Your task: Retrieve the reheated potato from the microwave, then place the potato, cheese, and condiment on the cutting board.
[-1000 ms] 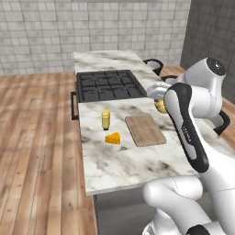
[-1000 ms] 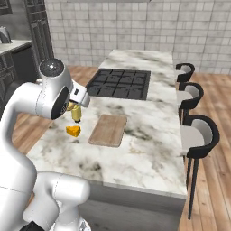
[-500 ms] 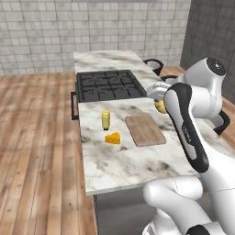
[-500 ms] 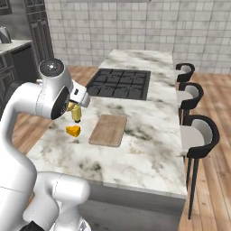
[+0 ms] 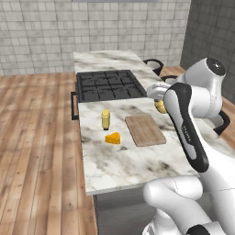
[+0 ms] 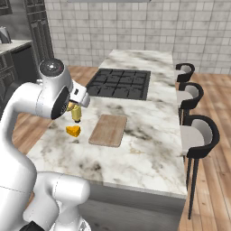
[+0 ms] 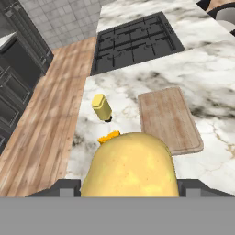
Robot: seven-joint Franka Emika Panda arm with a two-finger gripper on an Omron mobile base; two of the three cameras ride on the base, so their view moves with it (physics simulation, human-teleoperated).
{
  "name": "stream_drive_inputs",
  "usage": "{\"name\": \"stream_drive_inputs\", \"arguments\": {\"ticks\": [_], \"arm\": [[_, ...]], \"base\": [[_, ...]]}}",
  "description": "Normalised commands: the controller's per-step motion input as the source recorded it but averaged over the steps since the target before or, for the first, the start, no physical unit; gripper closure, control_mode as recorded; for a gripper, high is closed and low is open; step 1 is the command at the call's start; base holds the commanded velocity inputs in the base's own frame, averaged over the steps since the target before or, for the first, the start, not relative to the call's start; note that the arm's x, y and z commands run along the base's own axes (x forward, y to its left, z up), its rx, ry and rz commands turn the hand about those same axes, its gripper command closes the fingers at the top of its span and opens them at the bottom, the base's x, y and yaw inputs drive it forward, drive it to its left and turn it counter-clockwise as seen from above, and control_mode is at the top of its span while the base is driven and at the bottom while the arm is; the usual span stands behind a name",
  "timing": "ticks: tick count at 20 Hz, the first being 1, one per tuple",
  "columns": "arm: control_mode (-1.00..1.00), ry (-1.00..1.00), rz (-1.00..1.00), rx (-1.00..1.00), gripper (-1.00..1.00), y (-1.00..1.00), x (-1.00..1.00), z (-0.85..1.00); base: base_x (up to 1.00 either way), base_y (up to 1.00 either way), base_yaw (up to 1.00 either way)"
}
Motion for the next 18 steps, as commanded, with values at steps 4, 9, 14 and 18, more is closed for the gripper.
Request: {"name": "stream_drive_inputs", "arguments": {"ticks": [4, 9, 14, 18], "arm": [[-1.0, 0.0, -0.02, -0.03, 1.0, 0.0, 0.18, -0.15], [-1.0, -0.03, 0.03, 0.0, 1.0, -0.16, 0.28, -0.22], [-1.0, -0.15, 0.08, 0.0, 1.0, -0.19, 0.38, -0.26], [-1.0, 0.0, 0.11, 0.0, 1.0, -0.22, 0.55, -0.24]], "base": [[0.0, 0.0, 0.0], [0.0, 0.0, 0.0], [0.0, 0.0, 0.0], [0.0, 0.0, 0.0]]}}
